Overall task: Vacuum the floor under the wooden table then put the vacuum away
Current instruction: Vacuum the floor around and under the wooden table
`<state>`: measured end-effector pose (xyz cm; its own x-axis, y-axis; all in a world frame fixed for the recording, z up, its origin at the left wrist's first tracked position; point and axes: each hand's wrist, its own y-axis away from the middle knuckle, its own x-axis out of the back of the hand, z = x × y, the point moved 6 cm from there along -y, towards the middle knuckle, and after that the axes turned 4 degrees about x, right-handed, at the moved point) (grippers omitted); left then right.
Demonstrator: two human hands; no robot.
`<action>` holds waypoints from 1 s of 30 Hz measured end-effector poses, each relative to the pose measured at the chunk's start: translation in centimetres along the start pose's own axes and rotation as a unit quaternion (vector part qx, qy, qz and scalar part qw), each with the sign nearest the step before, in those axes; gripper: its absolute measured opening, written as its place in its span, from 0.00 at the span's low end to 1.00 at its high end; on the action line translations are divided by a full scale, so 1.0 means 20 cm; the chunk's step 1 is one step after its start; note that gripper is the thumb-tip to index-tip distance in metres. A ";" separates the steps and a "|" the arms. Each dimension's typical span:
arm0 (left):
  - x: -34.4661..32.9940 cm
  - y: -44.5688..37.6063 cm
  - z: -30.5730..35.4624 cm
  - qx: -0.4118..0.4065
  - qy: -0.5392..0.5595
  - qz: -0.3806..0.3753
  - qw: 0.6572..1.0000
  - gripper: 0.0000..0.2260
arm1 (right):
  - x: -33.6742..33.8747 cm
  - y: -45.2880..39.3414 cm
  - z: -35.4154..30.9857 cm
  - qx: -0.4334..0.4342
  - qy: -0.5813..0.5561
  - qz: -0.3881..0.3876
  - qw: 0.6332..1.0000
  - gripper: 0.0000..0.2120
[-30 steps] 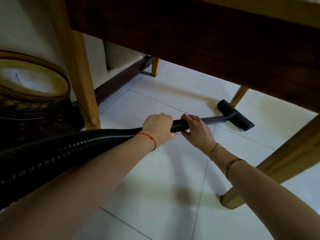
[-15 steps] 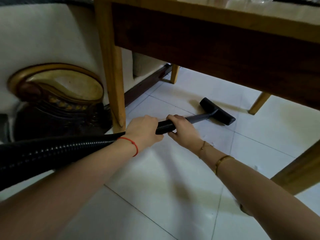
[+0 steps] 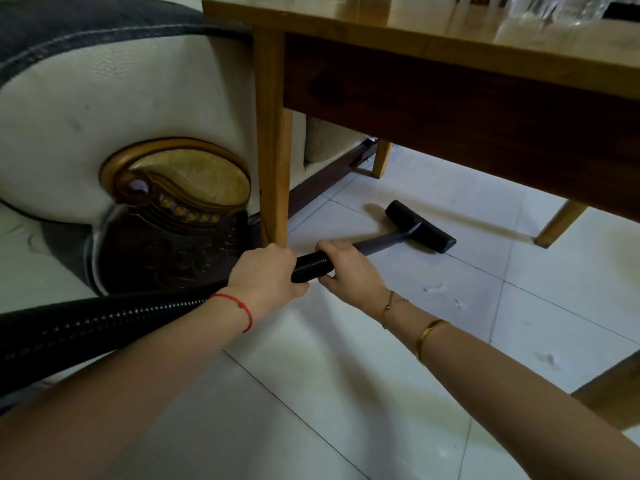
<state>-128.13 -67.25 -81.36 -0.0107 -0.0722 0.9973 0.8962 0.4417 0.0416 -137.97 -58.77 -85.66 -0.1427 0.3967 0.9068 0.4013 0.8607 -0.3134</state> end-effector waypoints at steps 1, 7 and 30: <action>-0.02 -0.01 0.02 0.002 0.000 -0.001 1.000 0.16 | 0.00 0.00 0.02 0.001 0.010 -0.002 1.000 0.10; -0.12 -0.17 0.23 -0.001 0.020 -0.013 1.000 0.14 | -0.01 0.06 0.30 -0.047 0.048 -0.013 0.998 0.12; -0.15 -0.53 0.66 -0.018 0.039 0.009 0.999 0.15 | 0.15 0.05 0.83 -0.085 -0.009 -0.021 0.996 0.13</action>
<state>-143.35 -59.93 -83.99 0.0384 -0.1346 0.9902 0.9111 0.4116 0.0207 -153.04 -51.49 -87.91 -0.1784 0.3689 0.9122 0.5414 0.8109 -0.2221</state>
